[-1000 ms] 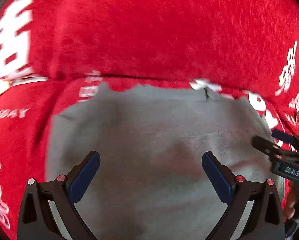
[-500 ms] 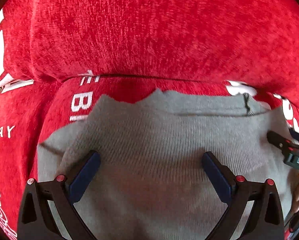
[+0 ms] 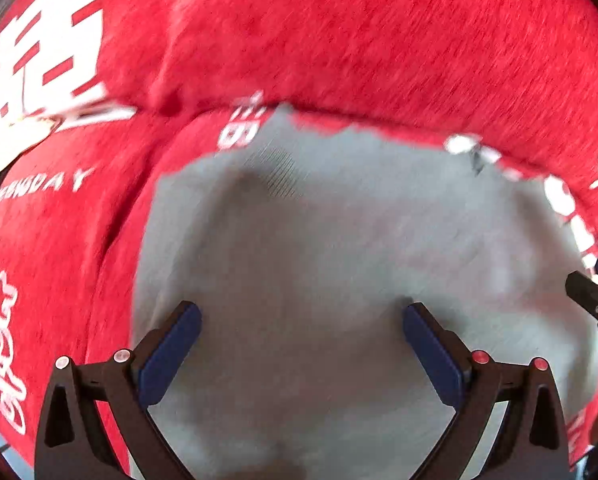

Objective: Fold small clothes
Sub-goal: 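Smooth the folded grey sweatshirt with both grippers open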

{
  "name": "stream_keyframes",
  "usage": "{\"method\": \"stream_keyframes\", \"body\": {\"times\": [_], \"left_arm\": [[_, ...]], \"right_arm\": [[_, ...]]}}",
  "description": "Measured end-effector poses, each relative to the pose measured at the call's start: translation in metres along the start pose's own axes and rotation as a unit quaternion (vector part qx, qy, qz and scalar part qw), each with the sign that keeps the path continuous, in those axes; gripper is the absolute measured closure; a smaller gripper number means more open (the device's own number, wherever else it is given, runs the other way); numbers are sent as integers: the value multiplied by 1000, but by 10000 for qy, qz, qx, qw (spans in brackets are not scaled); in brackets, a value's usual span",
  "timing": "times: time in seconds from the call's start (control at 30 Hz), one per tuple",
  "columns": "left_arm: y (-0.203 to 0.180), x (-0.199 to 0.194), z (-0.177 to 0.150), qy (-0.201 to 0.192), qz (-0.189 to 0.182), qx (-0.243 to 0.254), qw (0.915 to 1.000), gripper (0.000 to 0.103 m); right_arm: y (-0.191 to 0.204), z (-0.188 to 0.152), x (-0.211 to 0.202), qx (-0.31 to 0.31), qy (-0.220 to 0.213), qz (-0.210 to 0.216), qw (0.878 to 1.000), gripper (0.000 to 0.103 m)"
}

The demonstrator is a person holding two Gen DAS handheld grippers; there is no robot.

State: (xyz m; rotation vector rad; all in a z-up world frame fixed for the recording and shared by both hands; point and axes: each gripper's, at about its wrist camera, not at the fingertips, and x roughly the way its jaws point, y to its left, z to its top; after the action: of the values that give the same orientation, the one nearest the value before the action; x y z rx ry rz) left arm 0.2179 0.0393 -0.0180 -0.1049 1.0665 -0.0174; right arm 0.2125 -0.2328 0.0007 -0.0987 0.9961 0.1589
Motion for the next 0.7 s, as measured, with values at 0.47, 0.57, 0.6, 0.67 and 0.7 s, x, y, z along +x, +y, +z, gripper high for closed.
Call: {"method": "stream_keyframes", "body": {"times": [0.47, 0.57, 0.6, 0.67, 0.7], "left_arm": [[40, -35, -73, -204, -51, -448, 9988, 1], [49, -31, -87, -89, -163, -606, 9980, 1], [50, -34, -92, -138, -88, -519, 9985, 1], [51, -40, -98, -77, -100, -452, 9989, 1], [52, -43, -99, -73, -95, -467, 9988, 1]], "right_arm": [[55, -42, -25, -135, -93, -198, 9997, 3], [82, -53, -4, -295, 274, -164, 9991, 3], [88, -58, 3, -453, 267, -362, 9980, 2], [95, -67, -4, -638, -6, -588, 9962, 2], [94, -68, -7, -570, 75, -586, 9966, 2]]}}
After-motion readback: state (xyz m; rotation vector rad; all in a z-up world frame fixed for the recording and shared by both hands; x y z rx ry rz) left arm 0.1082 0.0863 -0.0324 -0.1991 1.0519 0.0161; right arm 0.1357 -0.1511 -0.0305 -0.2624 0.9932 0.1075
